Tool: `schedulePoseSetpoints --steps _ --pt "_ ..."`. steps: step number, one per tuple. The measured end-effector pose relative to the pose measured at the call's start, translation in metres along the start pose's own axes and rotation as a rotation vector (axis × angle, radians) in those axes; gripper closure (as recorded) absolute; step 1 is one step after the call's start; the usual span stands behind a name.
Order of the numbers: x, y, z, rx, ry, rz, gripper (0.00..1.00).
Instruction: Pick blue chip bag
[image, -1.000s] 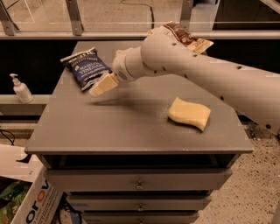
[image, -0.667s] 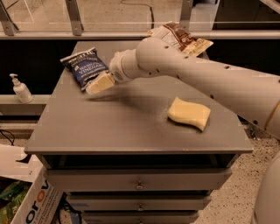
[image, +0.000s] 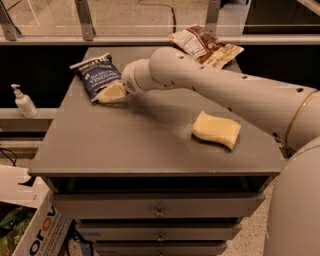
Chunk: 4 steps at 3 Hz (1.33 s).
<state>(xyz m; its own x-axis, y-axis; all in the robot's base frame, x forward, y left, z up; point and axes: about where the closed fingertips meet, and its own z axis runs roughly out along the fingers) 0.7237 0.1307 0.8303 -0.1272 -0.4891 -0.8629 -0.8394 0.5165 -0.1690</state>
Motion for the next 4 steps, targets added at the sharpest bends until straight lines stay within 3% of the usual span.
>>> schedulePoseSetpoints --steps 3,4 --pt "-0.0066 -0.0066 0.0010 0.016 -0.029 0.011 0.88" --pt "-0.0070 -0.0052 0.0021 0.013 -0.029 0.010 1.00"
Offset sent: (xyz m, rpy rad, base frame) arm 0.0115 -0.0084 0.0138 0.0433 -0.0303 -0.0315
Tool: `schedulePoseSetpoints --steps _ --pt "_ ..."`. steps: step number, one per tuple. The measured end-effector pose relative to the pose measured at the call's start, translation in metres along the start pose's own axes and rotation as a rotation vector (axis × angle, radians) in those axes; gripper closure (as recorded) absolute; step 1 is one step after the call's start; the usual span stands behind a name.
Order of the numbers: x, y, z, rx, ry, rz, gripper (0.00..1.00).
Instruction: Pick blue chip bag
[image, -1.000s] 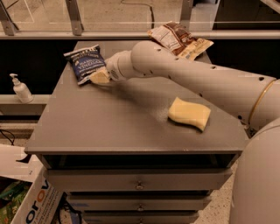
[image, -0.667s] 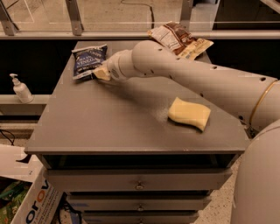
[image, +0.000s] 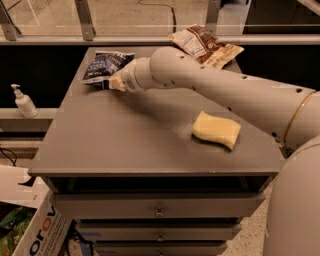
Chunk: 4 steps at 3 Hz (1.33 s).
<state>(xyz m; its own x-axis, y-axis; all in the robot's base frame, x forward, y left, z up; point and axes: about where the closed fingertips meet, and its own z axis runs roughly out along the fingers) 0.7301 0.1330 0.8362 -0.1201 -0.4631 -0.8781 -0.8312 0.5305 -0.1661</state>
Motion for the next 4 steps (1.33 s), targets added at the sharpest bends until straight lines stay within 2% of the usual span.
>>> schedulePoseSetpoints --steps 1,2,4 --pt "0.000 0.000 0.000 -0.001 0.000 -0.001 1.00" --pt "-0.018 0.005 -0.006 -0.010 -0.026 -0.027 1.00" --pt "-0.069 0.010 -0.037 -0.033 -0.111 -0.108 1.00"
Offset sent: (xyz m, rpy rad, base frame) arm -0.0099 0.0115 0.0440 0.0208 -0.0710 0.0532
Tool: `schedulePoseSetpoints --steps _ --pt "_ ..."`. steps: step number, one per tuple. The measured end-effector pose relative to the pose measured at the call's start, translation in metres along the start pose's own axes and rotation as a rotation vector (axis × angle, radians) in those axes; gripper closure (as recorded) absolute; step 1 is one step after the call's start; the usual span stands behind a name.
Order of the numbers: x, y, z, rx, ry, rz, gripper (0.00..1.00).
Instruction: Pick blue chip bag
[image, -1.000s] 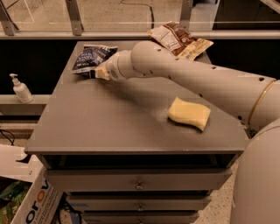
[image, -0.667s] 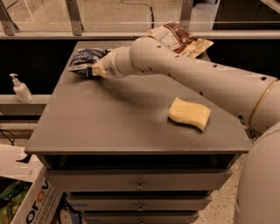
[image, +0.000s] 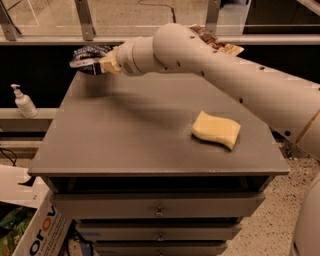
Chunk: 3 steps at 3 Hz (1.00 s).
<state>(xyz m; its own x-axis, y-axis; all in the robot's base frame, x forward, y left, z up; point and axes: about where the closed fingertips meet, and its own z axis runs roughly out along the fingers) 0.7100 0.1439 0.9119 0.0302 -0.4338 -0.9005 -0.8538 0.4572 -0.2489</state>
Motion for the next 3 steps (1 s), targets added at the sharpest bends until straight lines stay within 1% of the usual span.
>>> schedulePoseSetpoints --steps 1,2,3 --pt "-0.026 -0.014 -0.023 0.023 -0.023 -0.054 1.00" --pt "-0.046 -0.029 -0.051 0.059 -0.038 -0.097 1.00" --pt "-0.053 -0.035 -0.064 0.068 -0.046 -0.106 1.00"
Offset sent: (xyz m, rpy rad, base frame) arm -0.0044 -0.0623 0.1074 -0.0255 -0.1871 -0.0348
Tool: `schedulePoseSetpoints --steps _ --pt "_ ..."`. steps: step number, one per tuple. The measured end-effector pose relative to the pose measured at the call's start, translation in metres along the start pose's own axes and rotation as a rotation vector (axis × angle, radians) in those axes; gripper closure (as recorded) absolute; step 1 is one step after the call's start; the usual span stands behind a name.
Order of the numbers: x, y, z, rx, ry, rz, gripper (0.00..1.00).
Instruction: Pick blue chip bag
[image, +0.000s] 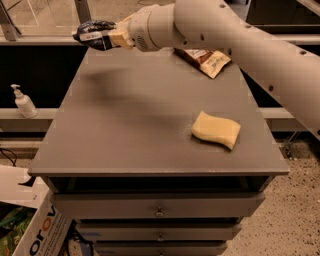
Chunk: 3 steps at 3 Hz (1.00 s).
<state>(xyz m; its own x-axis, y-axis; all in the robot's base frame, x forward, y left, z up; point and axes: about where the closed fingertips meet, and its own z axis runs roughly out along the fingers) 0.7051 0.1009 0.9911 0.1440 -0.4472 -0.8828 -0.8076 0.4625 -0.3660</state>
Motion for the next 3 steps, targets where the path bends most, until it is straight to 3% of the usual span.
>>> schedulePoseSetpoints --steps 1,3 --pt "0.004 0.000 -0.001 -0.004 0.026 0.020 0.82" --pt "0.030 0.015 0.007 -0.059 0.056 0.101 0.35"
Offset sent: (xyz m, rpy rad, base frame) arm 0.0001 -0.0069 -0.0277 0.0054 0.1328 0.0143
